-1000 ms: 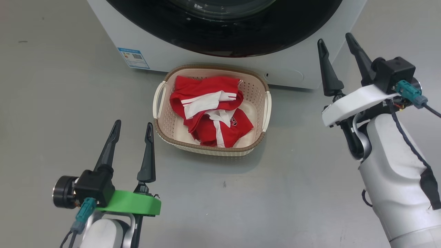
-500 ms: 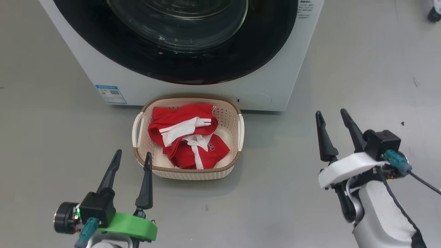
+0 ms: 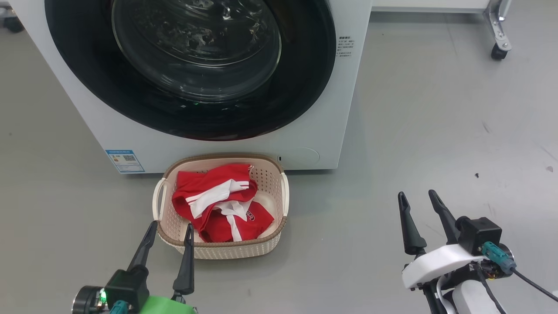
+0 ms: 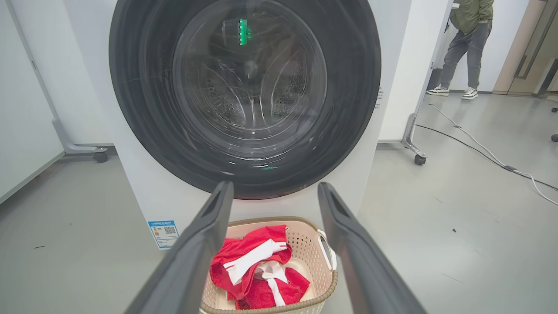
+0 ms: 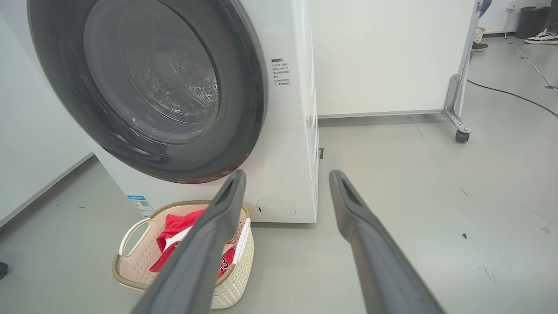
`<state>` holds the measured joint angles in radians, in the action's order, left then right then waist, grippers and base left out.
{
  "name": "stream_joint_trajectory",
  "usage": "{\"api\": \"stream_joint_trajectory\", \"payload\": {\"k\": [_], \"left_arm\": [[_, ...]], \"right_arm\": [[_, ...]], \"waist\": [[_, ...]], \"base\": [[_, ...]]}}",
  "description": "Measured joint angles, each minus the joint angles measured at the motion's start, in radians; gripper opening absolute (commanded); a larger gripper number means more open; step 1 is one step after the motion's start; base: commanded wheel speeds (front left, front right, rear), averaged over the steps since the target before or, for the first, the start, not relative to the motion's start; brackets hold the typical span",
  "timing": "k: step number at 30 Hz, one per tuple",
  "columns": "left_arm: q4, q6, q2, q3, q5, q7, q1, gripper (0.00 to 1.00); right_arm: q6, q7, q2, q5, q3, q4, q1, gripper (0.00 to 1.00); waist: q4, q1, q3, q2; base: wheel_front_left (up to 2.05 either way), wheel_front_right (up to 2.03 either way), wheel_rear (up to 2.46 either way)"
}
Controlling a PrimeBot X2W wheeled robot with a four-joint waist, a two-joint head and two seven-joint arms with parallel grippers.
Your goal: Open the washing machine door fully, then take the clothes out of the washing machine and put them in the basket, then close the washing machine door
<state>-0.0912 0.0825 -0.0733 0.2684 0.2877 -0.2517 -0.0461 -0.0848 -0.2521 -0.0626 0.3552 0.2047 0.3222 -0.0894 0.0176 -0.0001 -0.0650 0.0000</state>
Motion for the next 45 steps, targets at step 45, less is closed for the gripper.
{"api": "stream_joint_trajectory", "payload": {"k": [45], "left_arm": [[0.033, 0.000, -0.006, 0.001, 0.010, 0.014, -0.063, 1.00]], "right_arm": [[0.036, 0.000, 0.007, -0.019, 0.007, -0.163, 0.172, 1.00]], "waist": [[-0.023, 0.0000, 0.053, 0.0000]], "base": [[0.00, 0.00, 0.00]]}}
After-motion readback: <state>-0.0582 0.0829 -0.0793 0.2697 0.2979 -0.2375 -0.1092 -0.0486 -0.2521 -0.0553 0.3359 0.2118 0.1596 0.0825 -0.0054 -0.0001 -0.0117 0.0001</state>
